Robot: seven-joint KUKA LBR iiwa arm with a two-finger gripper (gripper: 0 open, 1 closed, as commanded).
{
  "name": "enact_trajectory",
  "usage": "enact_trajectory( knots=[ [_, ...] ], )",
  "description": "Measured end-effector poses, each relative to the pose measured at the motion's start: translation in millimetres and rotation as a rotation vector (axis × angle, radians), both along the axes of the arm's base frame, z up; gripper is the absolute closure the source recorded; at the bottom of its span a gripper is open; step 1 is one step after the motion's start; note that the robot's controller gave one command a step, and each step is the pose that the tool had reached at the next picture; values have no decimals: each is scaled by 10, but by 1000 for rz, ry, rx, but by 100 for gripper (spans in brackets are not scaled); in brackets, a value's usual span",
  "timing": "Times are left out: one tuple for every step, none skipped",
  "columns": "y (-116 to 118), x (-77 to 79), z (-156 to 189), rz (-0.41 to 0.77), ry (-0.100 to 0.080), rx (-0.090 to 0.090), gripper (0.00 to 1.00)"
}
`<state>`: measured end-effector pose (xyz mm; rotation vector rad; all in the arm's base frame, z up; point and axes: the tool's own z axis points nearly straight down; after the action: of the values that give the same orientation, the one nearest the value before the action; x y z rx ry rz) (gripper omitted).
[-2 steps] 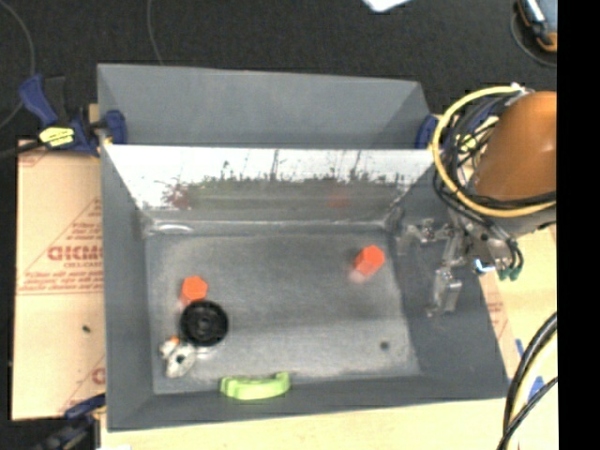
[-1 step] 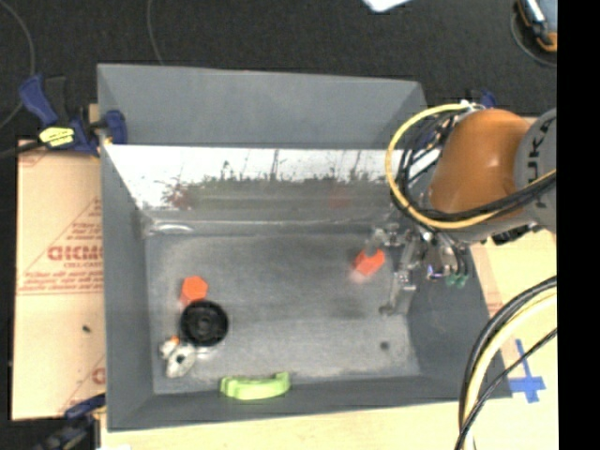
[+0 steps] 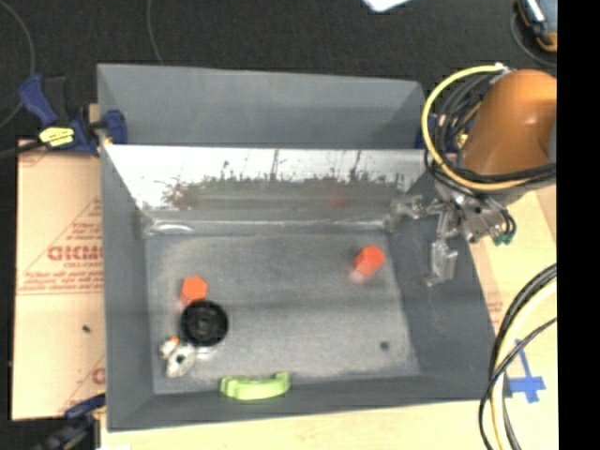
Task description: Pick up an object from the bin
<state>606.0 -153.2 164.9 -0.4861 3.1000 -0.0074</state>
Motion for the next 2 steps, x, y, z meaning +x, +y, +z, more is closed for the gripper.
enact_trajectory(
  knots=[
    [205,-187,-503,-422,-7,6,0],
    [239,-88,-773,-206,-9,2,0]
  ],
)
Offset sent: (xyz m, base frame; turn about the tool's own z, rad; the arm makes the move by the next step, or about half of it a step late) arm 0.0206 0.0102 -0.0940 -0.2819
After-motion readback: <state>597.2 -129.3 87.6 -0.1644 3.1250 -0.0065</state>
